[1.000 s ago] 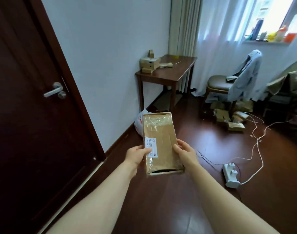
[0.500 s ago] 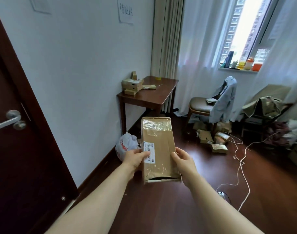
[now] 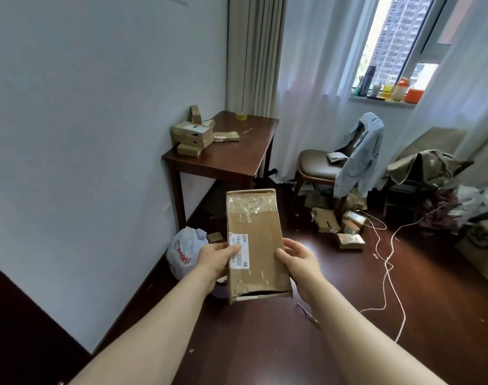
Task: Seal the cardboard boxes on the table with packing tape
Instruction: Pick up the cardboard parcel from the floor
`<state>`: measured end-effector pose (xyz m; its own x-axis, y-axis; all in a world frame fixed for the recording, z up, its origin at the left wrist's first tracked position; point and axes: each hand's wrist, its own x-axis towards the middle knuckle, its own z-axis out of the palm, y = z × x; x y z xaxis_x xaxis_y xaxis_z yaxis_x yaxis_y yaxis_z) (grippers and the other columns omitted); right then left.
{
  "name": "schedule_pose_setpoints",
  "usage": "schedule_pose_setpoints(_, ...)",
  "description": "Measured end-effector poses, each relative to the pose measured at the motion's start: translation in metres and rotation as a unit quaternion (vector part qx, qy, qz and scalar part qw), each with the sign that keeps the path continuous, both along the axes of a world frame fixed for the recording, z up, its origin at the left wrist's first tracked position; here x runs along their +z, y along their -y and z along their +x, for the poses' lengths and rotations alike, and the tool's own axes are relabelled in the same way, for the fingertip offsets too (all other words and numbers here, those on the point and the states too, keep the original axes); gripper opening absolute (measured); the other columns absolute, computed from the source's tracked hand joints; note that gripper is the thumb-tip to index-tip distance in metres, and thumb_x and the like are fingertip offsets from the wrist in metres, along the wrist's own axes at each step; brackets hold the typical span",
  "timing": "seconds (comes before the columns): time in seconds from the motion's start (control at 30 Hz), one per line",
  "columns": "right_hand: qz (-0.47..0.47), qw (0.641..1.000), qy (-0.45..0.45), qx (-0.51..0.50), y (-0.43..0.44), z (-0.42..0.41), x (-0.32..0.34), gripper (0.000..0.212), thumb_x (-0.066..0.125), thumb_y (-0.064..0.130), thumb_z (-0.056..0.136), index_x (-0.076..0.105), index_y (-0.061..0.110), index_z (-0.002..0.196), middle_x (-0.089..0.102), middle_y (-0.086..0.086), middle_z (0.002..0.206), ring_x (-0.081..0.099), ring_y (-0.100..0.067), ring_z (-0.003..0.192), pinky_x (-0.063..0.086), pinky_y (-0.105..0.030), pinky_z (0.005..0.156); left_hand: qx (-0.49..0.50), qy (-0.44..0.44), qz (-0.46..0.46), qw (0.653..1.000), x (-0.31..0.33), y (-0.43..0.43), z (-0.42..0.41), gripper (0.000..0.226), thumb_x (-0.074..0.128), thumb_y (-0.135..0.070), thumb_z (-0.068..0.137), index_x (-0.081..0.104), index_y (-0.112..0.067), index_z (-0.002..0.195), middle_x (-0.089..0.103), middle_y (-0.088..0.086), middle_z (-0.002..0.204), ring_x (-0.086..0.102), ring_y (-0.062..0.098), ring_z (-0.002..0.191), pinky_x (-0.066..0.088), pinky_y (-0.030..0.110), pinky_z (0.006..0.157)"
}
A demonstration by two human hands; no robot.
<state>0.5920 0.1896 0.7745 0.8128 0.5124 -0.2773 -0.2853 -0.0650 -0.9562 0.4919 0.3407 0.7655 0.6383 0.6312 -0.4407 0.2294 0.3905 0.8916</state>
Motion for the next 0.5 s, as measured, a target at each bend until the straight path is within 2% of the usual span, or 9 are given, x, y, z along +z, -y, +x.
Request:
schedule_pose_setpoints(0.07, -0.003, 1.000, -0.012, 0.002, -0.013, 0.024, -0.003, 0.022, 0.056, 0.000, 0.093, 0.059, 0.009, 0.113, 0.068, -0.002, 0.091, 0.064, -0.010, 0.071, 0.050, -0.016, 0.049, 0.004, -0.002, -0.005, 1.000, -0.006, -0.014, 0.025, 0.006, 0.064, -0.009, 0.089, 0.065, -0.008, 0.095, 0.071, 0.006, 0.078, 0.068, 0.015, 0.068, 0.057, 0.029, 0.066)
schedule_pose_setpoints(0.17, -0.014, 1.000, -0.014, 0.016, -0.032, 0.067, -0.007, 0.024, 0.058, 0.001, 0.092, 0.059, 0.008, 0.116, 0.067, -0.003, 0.094, 0.064, -0.011, 0.075, 0.050, -0.017, 0.050, 0.012, -0.011, -0.002, 1.000, -0.009, -0.030, 0.063, 0.003, 0.062, -0.009, 0.090, 0.065, -0.009, 0.090, 0.070, 0.005, 0.077, 0.067, 0.009, 0.055, 0.053, 0.021, 0.049)
schedule_pose_setpoints(0.27, -0.003, 0.999, -0.018, 0.034, -0.050, 0.120, -0.005, 0.027, 0.059, 0.001, 0.092, 0.058, 0.004, 0.118, 0.067, -0.004, 0.094, 0.064, -0.012, 0.074, 0.050, -0.017, 0.048, 0.018, -0.013, 0.011, 1.000, -0.004, -0.044, 0.111, 0.007, 0.060, -0.009, 0.092, 0.065, -0.008, 0.087, 0.070, 0.001, 0.065, 0.066, 0.006, 0.050, 0.051, 0.017, 0.044)
schedule_pose_setpoints(0.33, 0.005, 0.999, -0.029, 0.044, -0.061, 0.162, -0.002, 0.030, 0.060, 0.001, 0.091, 0.057, 0.002, 0.121, 0.068, -0.010, 0.102, 0.065, -0.015, 0.077, 0.052, -0.020, 0.052, 0.030, -0.014, 0.019, 0.999, 0.004, -0.051, 0.147, 0.009, 0.061, -0.010, 0.092, 0.066, -0.006, 0.085, 0.068, -0.002, 0.057, 0.065, 0.006, 0.047, 0.050, 0.017, 0.043)
schedule_pose_setpoints(0.43, 0.007, 0.997, -0.037, 0.060, -0.076, 0.224, 0.003, 0.039, 0.063, 0.003, 0.089, 0.054, 0.002, 0.128, 0.067, -0.014, 0.109, 0.065, -0.020, 0.083, 0.055, -0.030, 0.068, 0.043, -0.024, 0.047, 0.998, 0.016, -0.063, 0.201, 0.016, 0.064, -0.018, 0.091, 0.068, -0.004, 0.083, 0.070, 0.001, 0.063, 0.066, 0.011, 0.053, 0.053, 0.021, 0.052)
schedule_pose_setpoints(0.5, 0.015, 0.996, -0.049, 0.067, -0.085, 0.259, 0.006, 0.044, 0.063, 0.003, 0.088, 0.052, 0.005, 0.131, 0.067, -0.015, 0.111, 0.064, -0.022, 0.082, 0.053, -0.033, 0.069, 0.046, -0.030, 0.069, 0.996, 0.022, -0.074, 0.234, 0.021, 0.064, -0.023, 0.091, 0.070, -0.006, 0.081, 0.071, 0.005, 0.073, 0.066, 0.013, 0.061, 0.053, 0.025, 0.061)
